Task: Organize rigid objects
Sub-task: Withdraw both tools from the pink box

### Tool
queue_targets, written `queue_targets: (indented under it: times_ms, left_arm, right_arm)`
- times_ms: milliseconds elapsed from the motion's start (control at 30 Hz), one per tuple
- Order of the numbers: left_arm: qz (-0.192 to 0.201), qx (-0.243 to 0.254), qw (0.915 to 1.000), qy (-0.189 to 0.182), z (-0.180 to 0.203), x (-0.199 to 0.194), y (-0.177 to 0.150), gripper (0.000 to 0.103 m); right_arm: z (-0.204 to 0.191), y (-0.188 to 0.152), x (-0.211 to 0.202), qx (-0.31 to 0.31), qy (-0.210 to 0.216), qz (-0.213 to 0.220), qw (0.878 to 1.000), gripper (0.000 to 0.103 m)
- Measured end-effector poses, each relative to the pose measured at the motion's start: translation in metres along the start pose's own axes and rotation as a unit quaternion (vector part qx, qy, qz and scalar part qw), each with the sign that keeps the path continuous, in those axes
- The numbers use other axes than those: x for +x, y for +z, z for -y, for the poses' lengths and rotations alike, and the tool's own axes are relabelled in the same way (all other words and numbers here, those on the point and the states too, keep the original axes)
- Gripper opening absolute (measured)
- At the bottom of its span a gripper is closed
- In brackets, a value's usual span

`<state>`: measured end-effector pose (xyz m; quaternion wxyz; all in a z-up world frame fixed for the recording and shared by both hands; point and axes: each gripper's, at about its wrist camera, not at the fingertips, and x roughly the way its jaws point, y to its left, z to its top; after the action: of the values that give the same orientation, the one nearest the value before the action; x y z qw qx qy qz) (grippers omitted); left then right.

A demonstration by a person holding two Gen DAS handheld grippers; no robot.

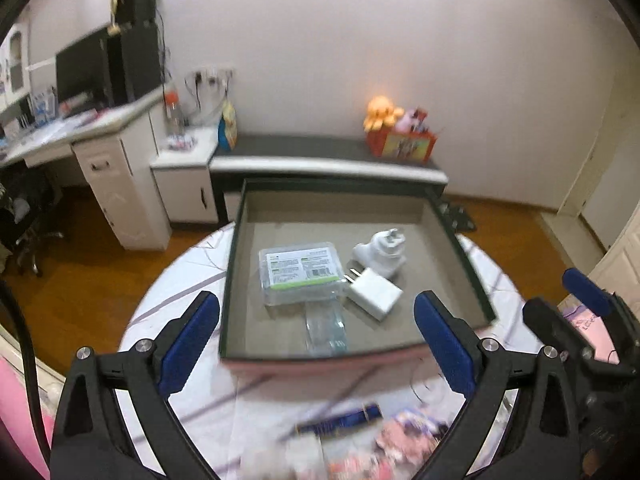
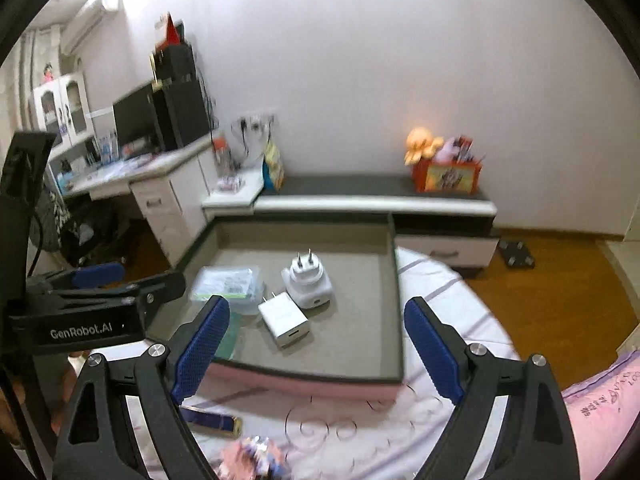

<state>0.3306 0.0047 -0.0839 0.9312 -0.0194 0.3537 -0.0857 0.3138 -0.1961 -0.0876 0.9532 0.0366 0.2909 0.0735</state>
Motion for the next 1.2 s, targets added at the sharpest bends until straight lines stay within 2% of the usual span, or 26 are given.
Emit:
queue_targets:
  times_ms: [133,200,333,467,667,1000,1200]
  left_arm:
    - [0.06,0.008,0.9982,0.003,0.011,-0.058,-0.027,0.103]
    - [0.087,0.014,0.9961,0.006,0.017,-0.086,-0.041,0.103]
    - [0.123,0.027,0.9919,0.013,0.023,-0.131,-0.069,0.103]
    - [0.158,0.032,0.9865,0.027,0.027,-0.166,-0.093,0.103]
    - [0.19,0.033,0.9803,0.042,0.038,-0.205,-0.124,0.103]
    - [0.268,0.03,0.96,0.076,0.056,-0.256,-0.16,0.103]
    - [0.274,0.027,0.9585,0.074,0.054,-0.259,-0.163,0.103]
  right_arm:
    - [-0.011,-0.013,-0.06,-0.012,-0.016,0.058,0.998,0.093]
    - [-0.018,-0.021,-0.086,-0.019,-0.02,0.082,0.996,0.103]
    - [-0.032,-0.04,-0.134,-0.037,-0.029,0.122,0.991,0.103]
    - [-0.036,-0.057,-0.166,-0.037,-0.038,0.142,0.989,0.103]
    - [-0.044,-0.077,-0.203,-0.033,-0.033,0.163,0.985,0.103]
    - [-0.045,-0.109,-0.254,-0.029,-0.044,0.219,0.974,0.103]
    - [-0.047,-0.114,-0.259,-0.034,-0.05,0.228,0.972,0.103]
